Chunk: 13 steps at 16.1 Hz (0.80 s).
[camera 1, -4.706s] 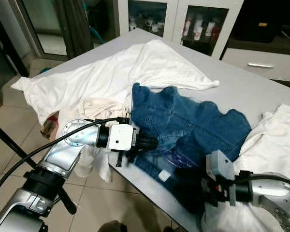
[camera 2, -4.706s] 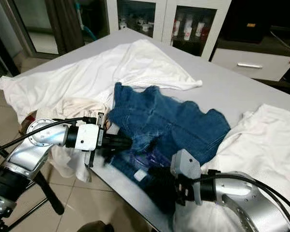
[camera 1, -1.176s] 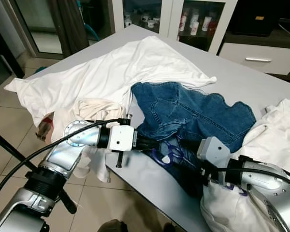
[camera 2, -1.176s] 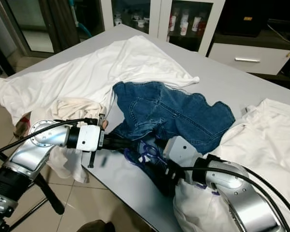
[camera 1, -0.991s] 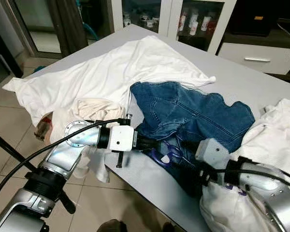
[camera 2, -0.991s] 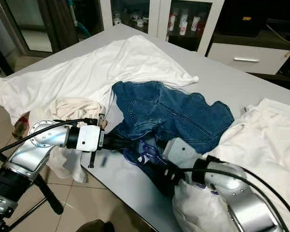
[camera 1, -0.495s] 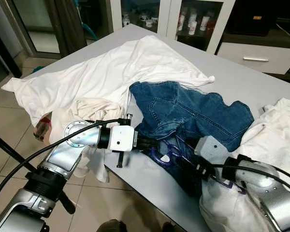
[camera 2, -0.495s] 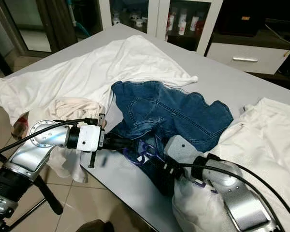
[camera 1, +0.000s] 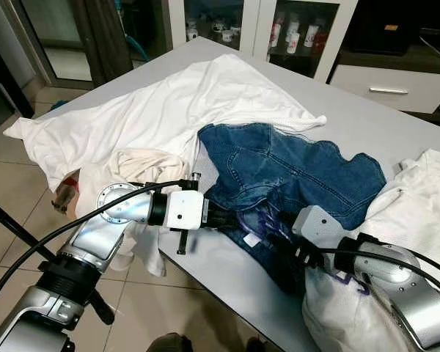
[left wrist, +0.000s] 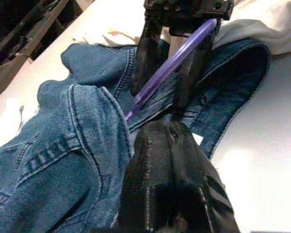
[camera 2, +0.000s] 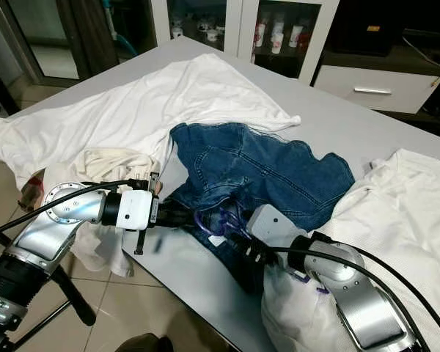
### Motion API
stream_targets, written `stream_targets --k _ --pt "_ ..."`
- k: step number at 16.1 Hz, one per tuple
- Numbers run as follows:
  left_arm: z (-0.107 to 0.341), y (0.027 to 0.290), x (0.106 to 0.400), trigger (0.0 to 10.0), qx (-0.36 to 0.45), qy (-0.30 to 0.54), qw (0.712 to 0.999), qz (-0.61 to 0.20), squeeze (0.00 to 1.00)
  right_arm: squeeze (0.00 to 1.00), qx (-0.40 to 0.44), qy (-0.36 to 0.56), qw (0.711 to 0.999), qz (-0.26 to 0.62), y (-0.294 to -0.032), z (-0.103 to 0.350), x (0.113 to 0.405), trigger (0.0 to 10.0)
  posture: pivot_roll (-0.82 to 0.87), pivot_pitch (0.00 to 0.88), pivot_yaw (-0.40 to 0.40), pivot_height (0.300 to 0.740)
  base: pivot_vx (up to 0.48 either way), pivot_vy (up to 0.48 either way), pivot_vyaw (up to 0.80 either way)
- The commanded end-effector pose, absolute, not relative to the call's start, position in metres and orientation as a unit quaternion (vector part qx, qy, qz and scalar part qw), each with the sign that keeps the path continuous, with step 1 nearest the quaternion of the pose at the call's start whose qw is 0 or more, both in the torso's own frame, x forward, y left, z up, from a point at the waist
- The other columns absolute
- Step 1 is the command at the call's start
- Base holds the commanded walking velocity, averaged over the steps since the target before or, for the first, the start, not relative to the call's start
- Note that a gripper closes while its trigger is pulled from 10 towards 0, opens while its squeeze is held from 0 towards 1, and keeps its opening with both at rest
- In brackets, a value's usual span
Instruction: Hang hanger
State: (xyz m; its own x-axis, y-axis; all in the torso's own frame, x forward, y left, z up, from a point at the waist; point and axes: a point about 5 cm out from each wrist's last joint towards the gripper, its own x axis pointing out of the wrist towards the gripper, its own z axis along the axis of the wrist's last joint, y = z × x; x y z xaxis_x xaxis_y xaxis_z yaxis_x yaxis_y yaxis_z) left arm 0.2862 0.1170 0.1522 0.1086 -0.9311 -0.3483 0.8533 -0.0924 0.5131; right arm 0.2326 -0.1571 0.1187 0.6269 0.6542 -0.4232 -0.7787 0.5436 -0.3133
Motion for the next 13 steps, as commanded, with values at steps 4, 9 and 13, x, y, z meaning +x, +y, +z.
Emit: stream_targets --k 4,9,13 --pt "0.153 0.116 0.286 0.0 0.328 -0.06 0.666 -0.667 0.0 0.0 -0.252 0.141 0.876 0.385 -0.166 0.117 0.239 0.0 -0.03 0.075 -0.007 0.74 0.0 0.0 0.0" --pt "0.153 0.117 0.287 0.0 0.33 -0.059 0.666 -0.667 0.0 0.0 -0.259 0.124 0.896 0.338 -0.173 0.125 0.252 0.0 -0.02 0.073 -0.001 0.74 0.0 0.0 0.0" --pt "0.154 0.116 0.289 4.5 0.338 -0.062 0.671 -0.657 0.0 0.0 -0.257 0.104 0.901 0.333 -0.173 0.133 0.255 0.0 -0.02 0.071 0.001 0.74 0.0 0.0 0.0"
